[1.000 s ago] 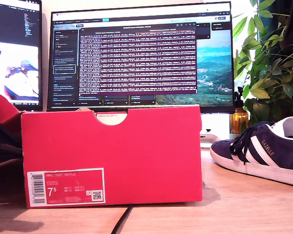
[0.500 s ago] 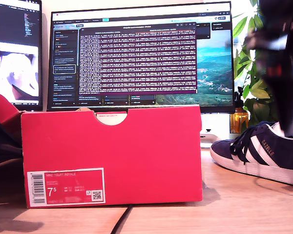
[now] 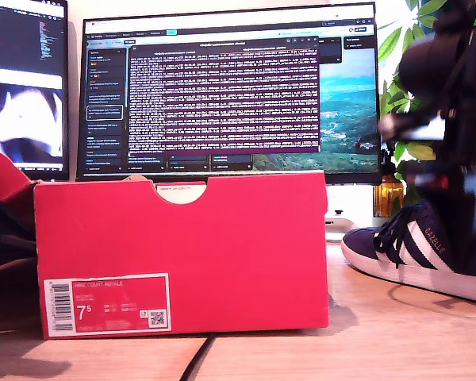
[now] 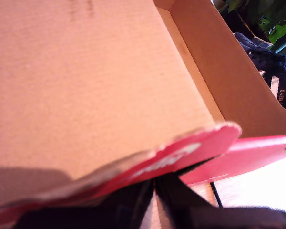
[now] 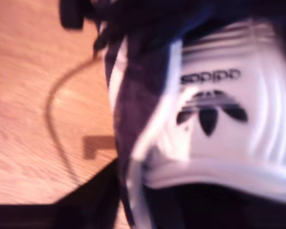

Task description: Pack the blue shoes by picking the first shoe and placing it inside the red shoebox, left side, then picking and rotating the second shoe and placing it in the shoebox

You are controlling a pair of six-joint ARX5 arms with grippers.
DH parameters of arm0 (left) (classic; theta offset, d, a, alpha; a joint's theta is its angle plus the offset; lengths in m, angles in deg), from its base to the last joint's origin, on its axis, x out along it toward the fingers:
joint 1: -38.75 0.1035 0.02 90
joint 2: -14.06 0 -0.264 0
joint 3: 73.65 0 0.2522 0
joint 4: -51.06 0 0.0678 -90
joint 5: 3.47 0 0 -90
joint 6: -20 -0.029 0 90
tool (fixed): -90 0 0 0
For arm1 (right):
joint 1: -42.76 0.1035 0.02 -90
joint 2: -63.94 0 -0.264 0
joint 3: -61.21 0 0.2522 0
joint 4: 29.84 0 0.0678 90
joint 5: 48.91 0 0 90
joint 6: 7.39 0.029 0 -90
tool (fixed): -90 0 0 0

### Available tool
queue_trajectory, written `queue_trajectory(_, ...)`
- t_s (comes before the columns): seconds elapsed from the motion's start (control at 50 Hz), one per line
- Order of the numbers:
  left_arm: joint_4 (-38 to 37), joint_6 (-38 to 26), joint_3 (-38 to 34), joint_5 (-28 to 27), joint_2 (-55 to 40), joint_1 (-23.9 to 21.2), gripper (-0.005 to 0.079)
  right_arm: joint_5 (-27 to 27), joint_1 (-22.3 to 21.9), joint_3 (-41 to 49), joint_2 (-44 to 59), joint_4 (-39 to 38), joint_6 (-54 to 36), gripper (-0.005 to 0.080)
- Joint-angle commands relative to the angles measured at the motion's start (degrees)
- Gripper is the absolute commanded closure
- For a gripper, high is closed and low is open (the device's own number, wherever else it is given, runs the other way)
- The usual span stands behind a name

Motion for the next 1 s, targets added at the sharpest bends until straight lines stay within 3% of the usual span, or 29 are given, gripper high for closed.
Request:
queue_trajectory(0.0, 0.26, -0.66, -1.25, 0.13, -0.20, -0.26, 0.0762, -0.02, 0.24, 0.55, 0.28, -0.98, -0.11, 0.0769)
queue_trajectory(0.16, -0.68, -0.68, -1.25, 0.13, -0.20, -0.26, 0.0762, 0.28, 0.26, 0.44, 0.28, -1.84, 1.97, 0.0763)
queue_trajectory(0.28, -0.76, -0.68, -1.25, 0.13, -0.20, -0.26, 0.0762, 3.58, 0.35, -1.40, 0.22, -0.04, 4.37, 0.0763)
queue_trajectory(0.68, -0.90, -0.70, -1.25, 0.15, -0.20, -0.22, 0.0762, 12.07, 0.66, -17.42, -2.08, 11.04, 13.27, 0.0763)
queue_trajectory(0.98, -1.84, -0.72, -1.25, 0.87, -0.20, -0.22, 0.0762, 24.22, 2.89, -24.11, -6.34, 5.42, 26.23, 0.0763)
